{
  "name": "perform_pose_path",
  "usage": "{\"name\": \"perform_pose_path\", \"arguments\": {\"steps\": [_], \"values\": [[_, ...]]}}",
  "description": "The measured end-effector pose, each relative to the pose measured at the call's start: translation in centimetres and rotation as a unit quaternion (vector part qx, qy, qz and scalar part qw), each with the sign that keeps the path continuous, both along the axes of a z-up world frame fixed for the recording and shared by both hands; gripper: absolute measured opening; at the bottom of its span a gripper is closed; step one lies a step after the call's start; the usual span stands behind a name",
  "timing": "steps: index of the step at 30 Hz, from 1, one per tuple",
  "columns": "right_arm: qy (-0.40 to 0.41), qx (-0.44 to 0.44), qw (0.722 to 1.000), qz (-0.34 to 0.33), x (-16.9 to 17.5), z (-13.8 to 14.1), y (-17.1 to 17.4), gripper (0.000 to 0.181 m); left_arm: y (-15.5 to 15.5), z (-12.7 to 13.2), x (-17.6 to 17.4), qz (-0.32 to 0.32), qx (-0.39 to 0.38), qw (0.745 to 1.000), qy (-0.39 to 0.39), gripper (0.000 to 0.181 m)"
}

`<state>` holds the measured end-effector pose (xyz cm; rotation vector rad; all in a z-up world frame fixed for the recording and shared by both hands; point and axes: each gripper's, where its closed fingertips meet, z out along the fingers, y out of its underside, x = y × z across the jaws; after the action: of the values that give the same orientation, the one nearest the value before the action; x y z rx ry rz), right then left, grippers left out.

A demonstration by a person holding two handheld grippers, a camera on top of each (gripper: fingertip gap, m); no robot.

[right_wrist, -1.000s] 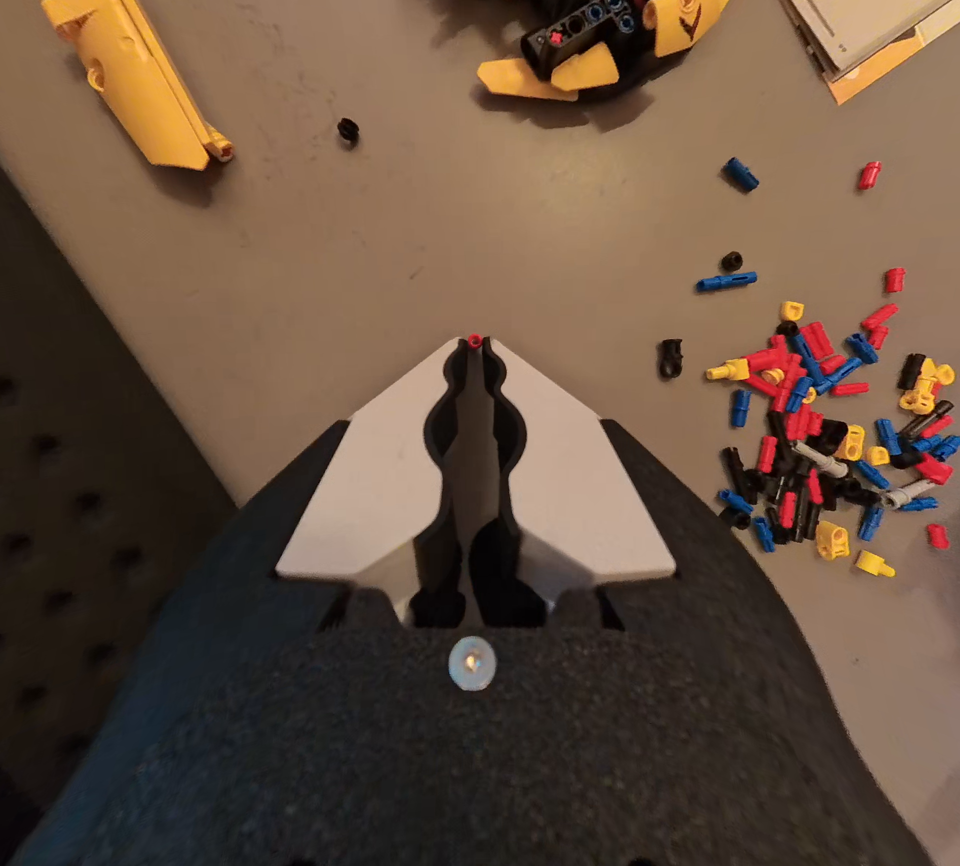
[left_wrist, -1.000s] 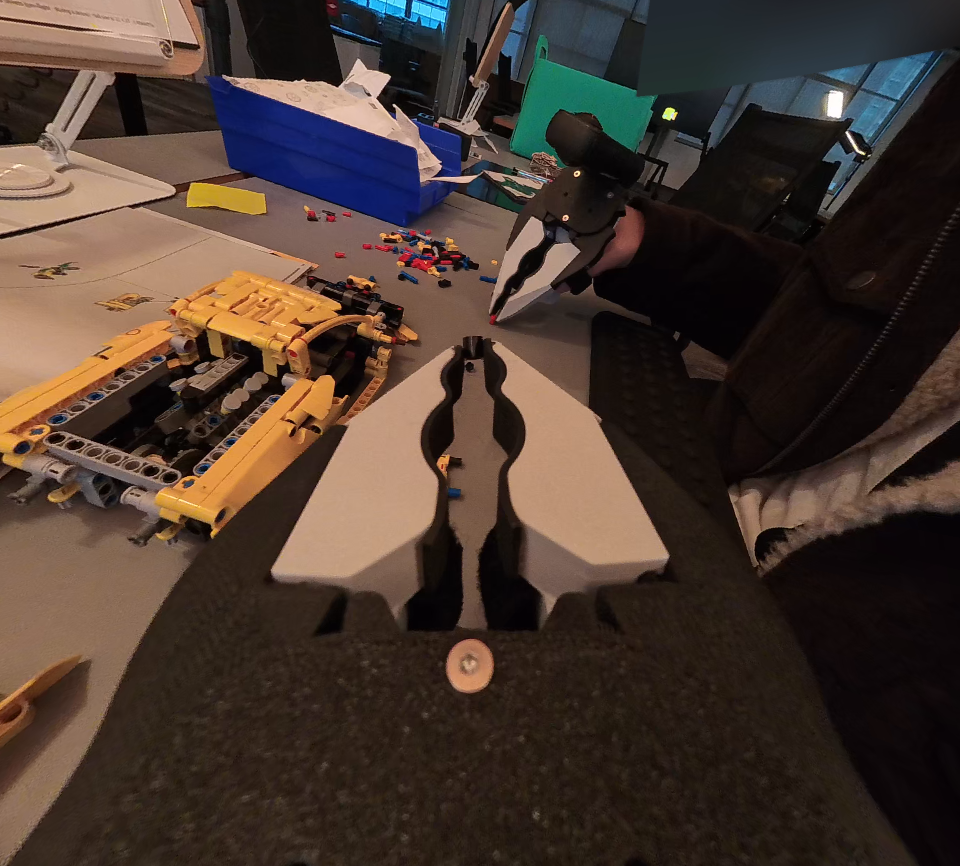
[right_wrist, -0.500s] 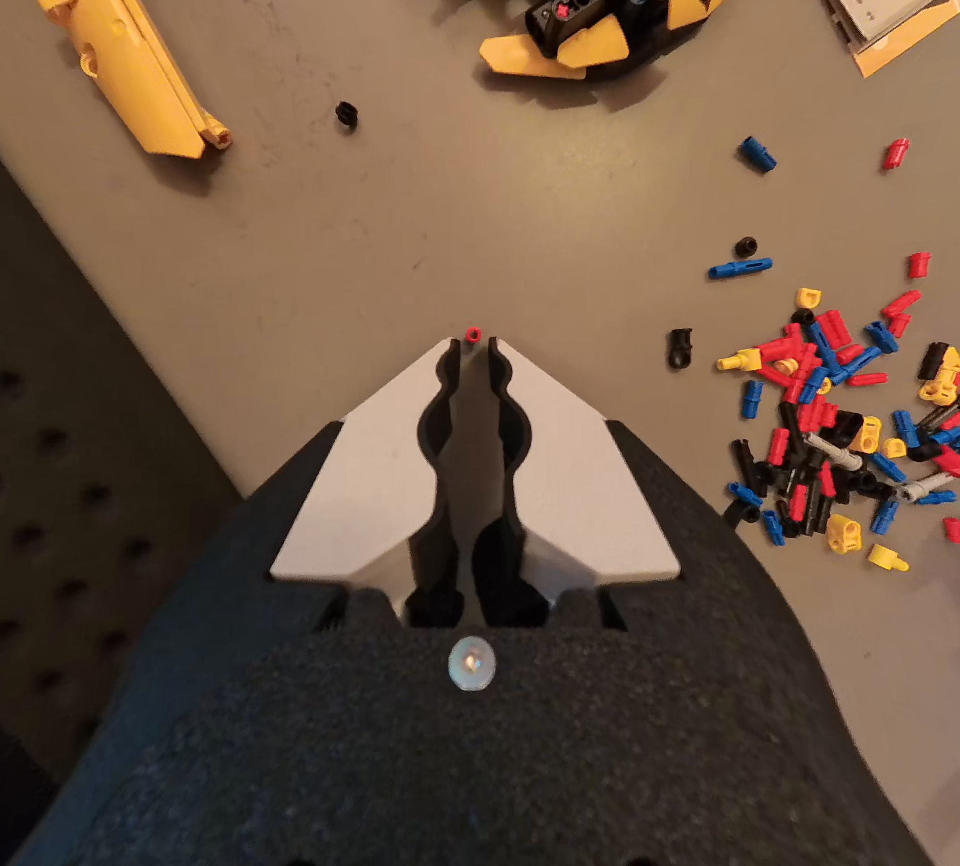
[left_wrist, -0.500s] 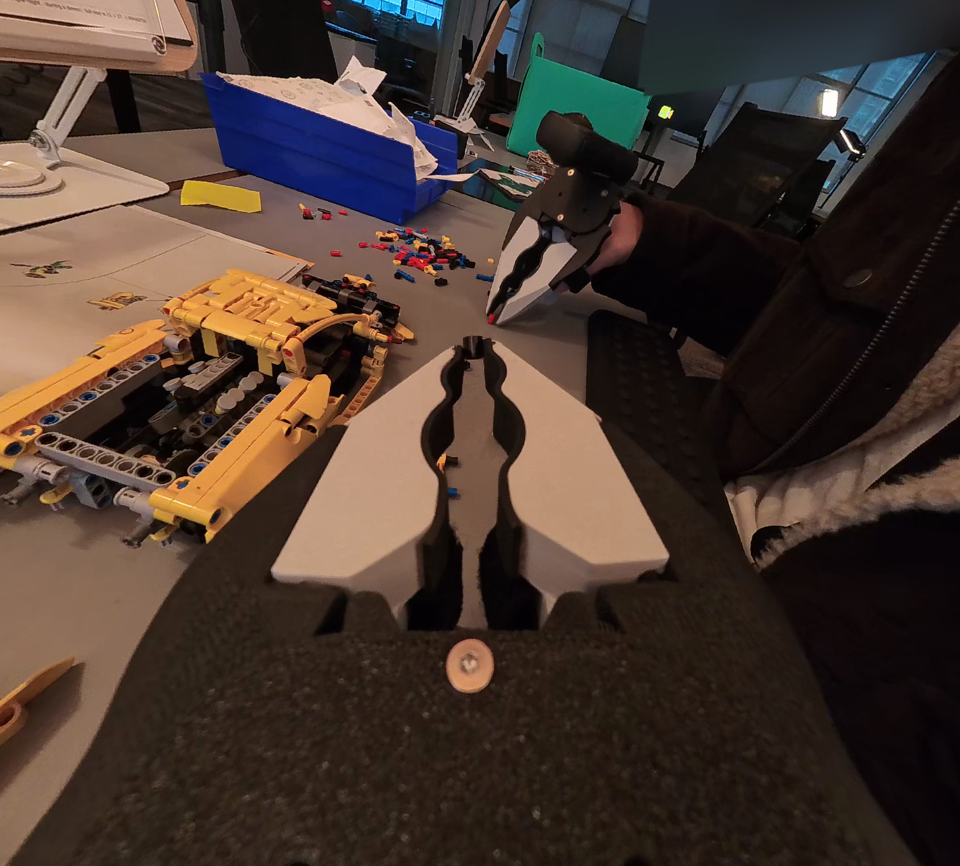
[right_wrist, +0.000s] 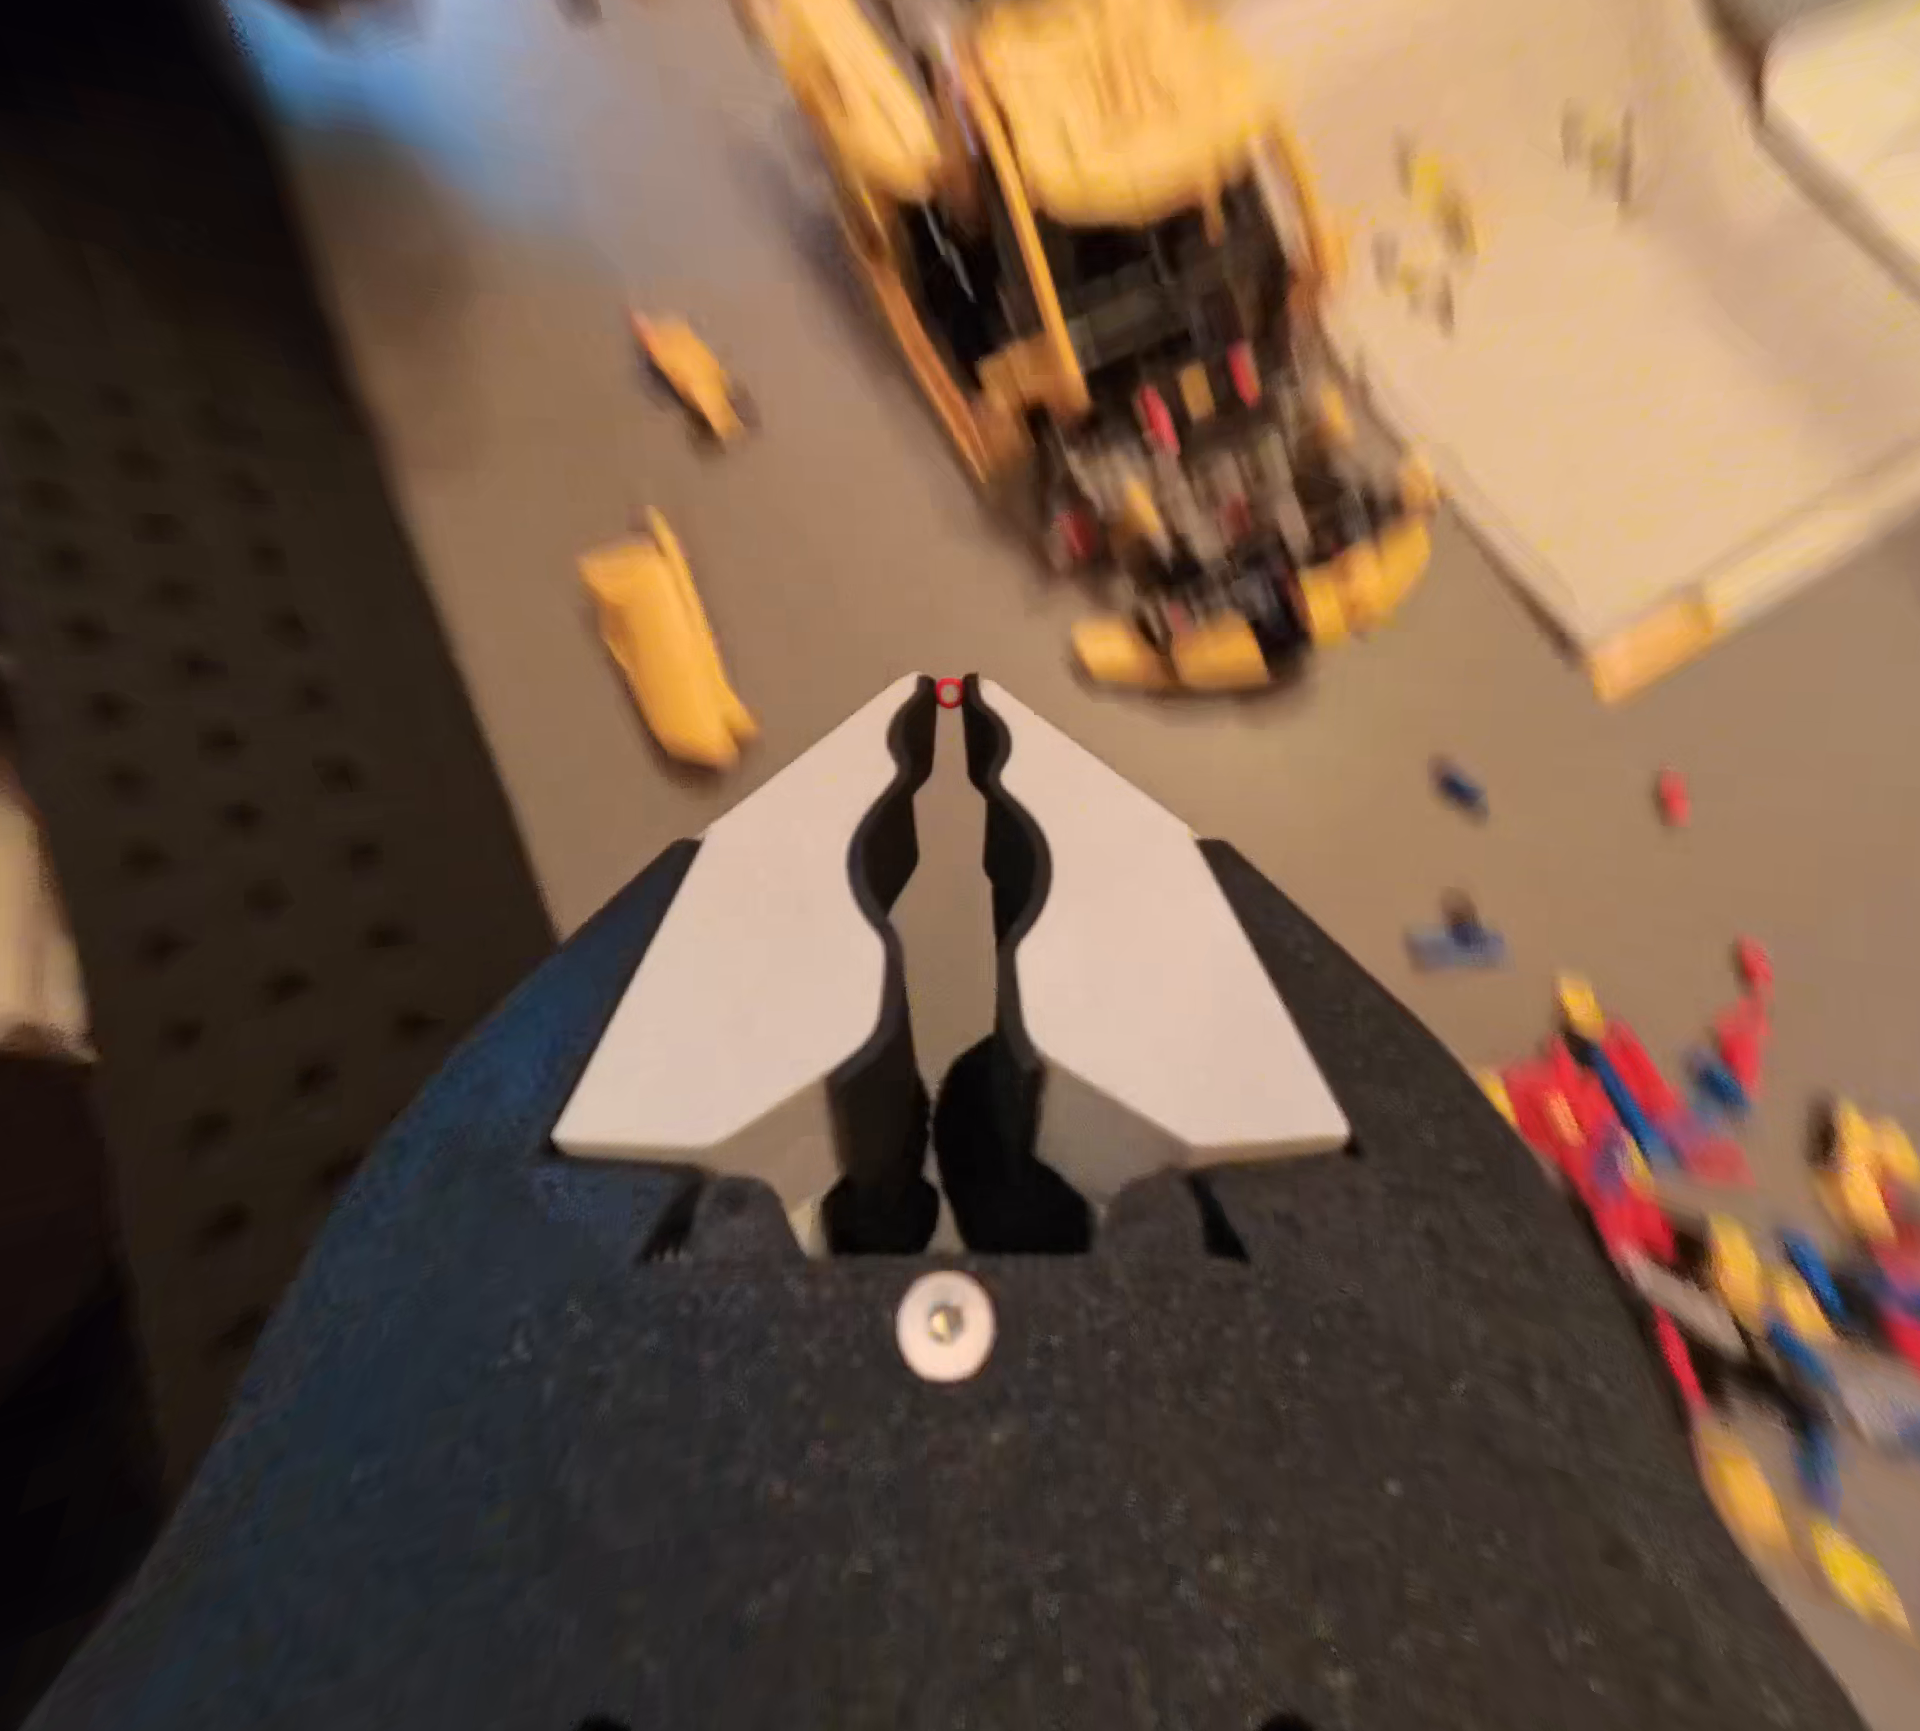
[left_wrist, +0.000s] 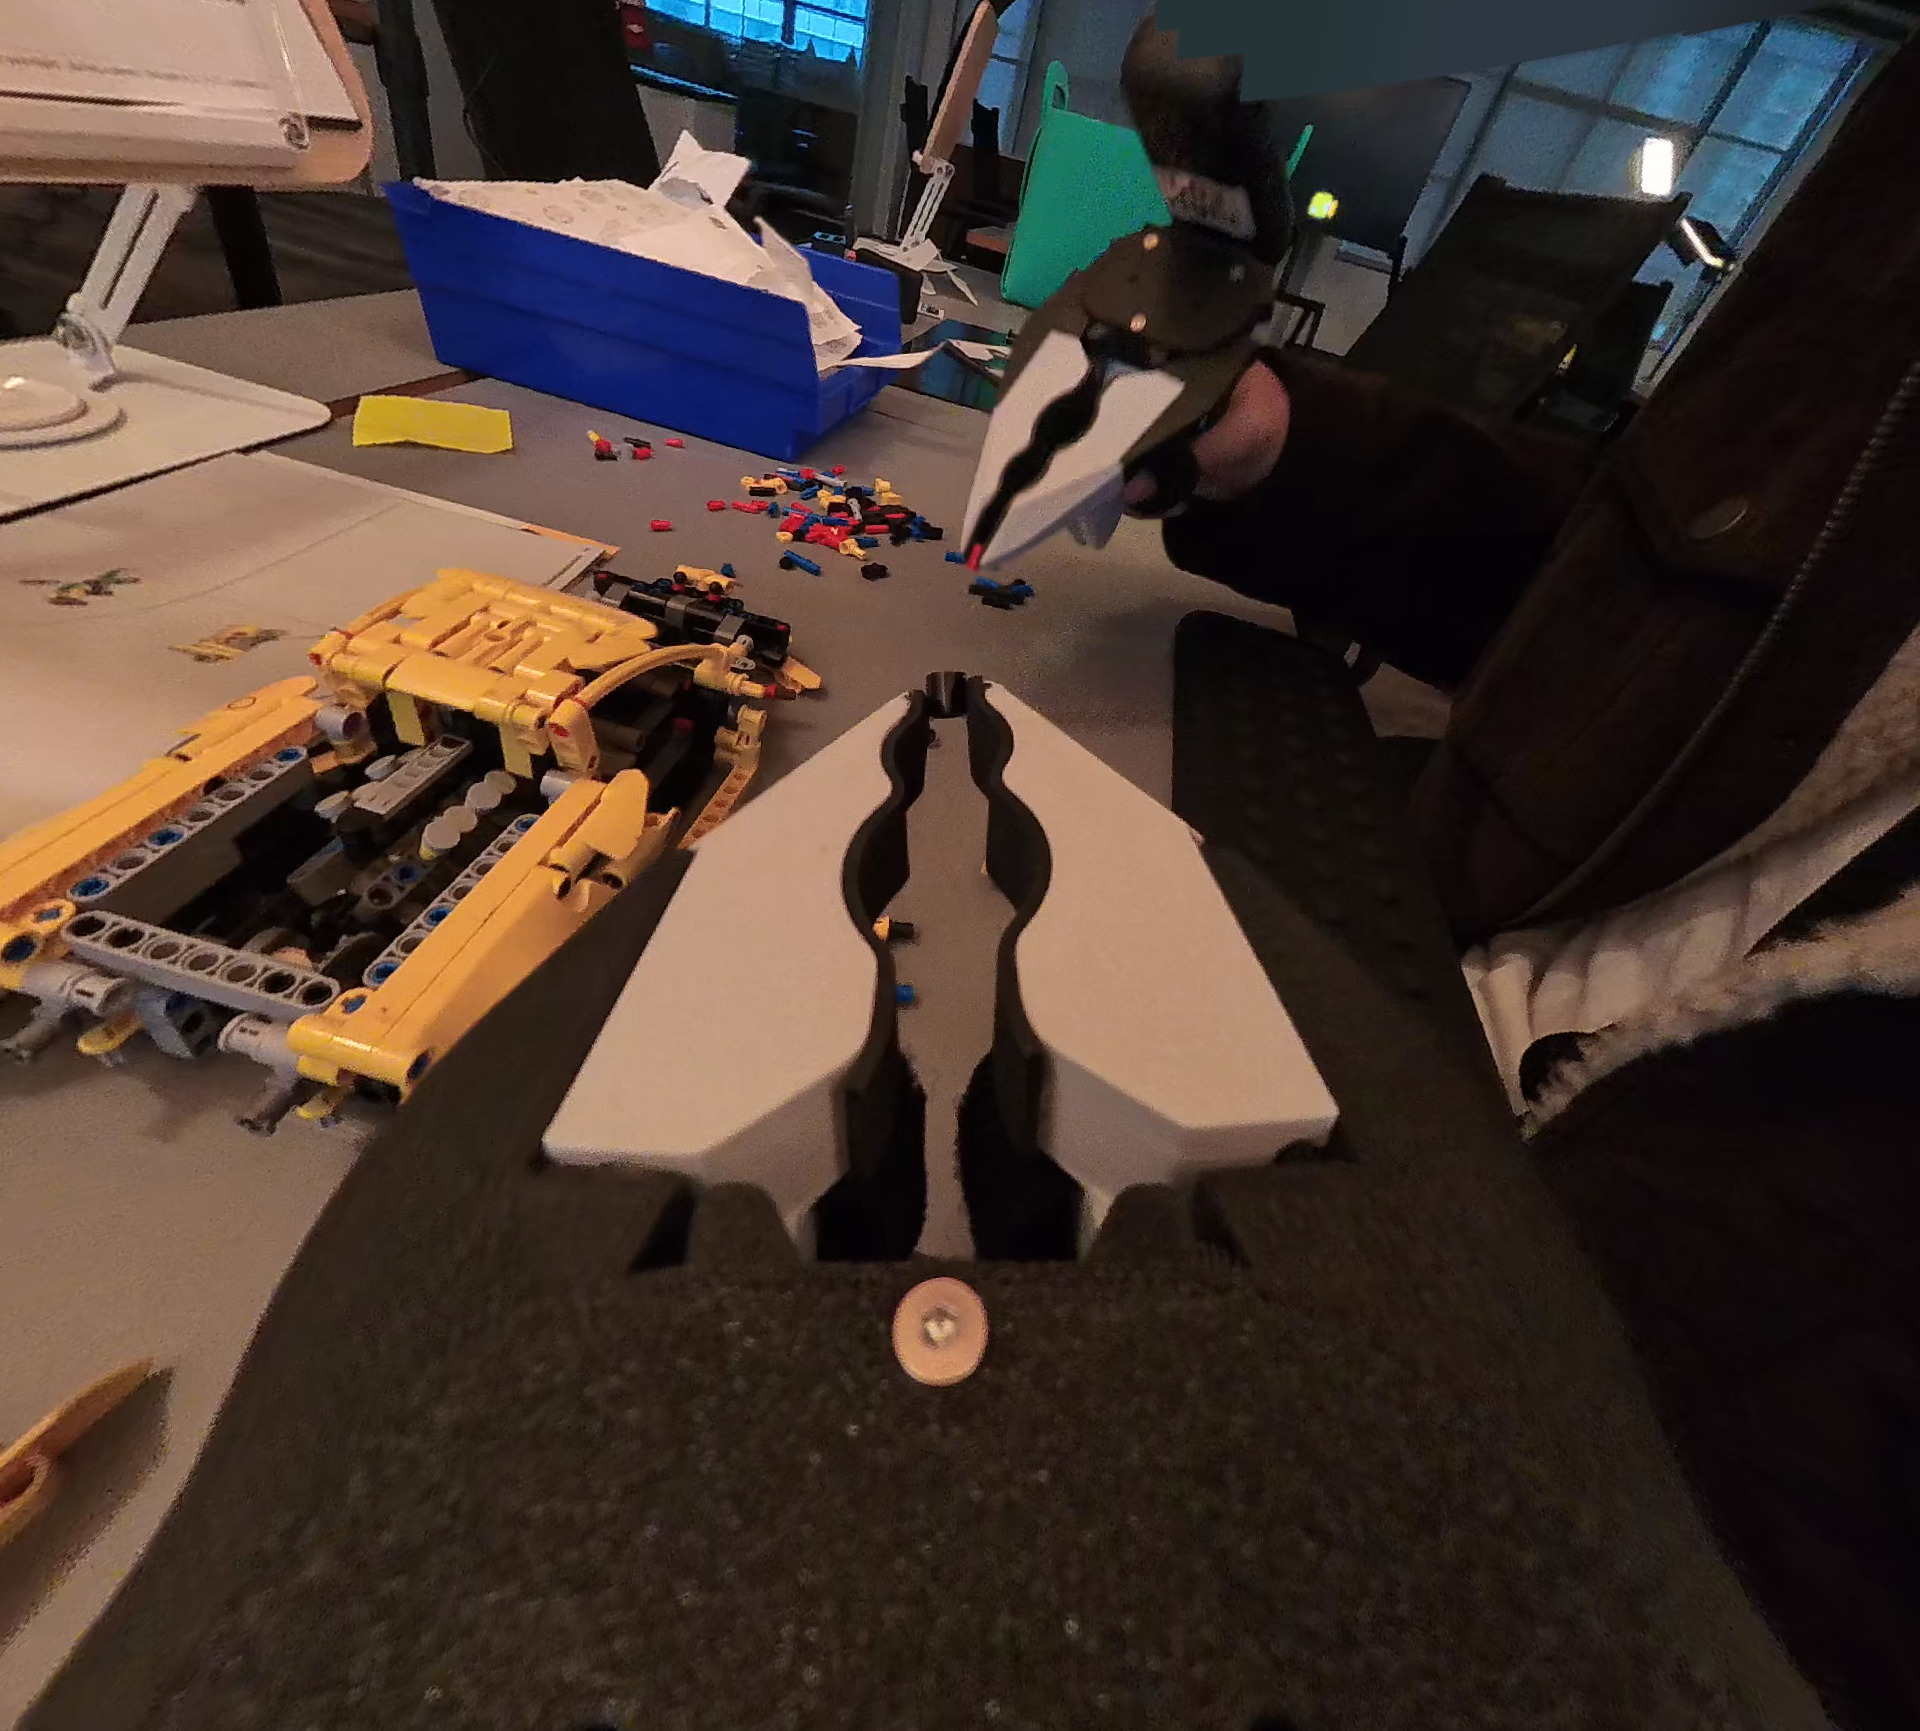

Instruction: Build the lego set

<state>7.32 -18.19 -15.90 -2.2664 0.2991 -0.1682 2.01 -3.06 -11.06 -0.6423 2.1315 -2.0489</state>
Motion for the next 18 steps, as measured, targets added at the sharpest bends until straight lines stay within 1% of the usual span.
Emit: {"name": "perform_pose_path", "arguments": {"steps": [1, 4, 5, 7, 10, 13, 18], "values": [[0.005, 0.058, 0.998, 0.029, -1.1, 1.8, 2.4, 0.004, -0.2, 0.1, -0.2, -0.004, 0.003, 1.000, -0.009, 0.007], [0.010, 0.175, 0.979, 0.102, -4.0, 5.8, 9.1, 0.004, -0.4, 0.4, -0.5, 0.001, 0.015, 0.999, -0.048, 0.007], [0.027, 0.201, 0.973, 0.114, -4.6, 6.5, 11.0, 0.004, -0.4, 0.6, -0.5, 0.008, 0.018, 0.998, -0.064, 0.007], [0.071, 0.218, 0.965, 0.130, -5.4, 6.5, 13.8, 0.004, -0.2, 0.8, -0.4, 0.019, 0.026, 0.996, -0.087, 0.007], [0.077, 0.221, 0.964, 0.127, -5.2, 6.1, 15.6, 0.003, -0.2, 0.6, -0.3, 0.028, 0.043, 0.994, -0.101, 0.007], [0.058, 0.202, 0.969, 0.130, -5.3, 5.6, 15.9, 0.003, -0.3, 0.4, -0.4, 0.021, 0.045, 0.994, -0.096, 0.007], [0.065, 0.198, 0.969, 0.134, -5.3, 5.5, 15.9, 0.003, -0.3, 0.3, -0.4, 0.019, 0.048, 0.995, -0.090, 0.007]]}}
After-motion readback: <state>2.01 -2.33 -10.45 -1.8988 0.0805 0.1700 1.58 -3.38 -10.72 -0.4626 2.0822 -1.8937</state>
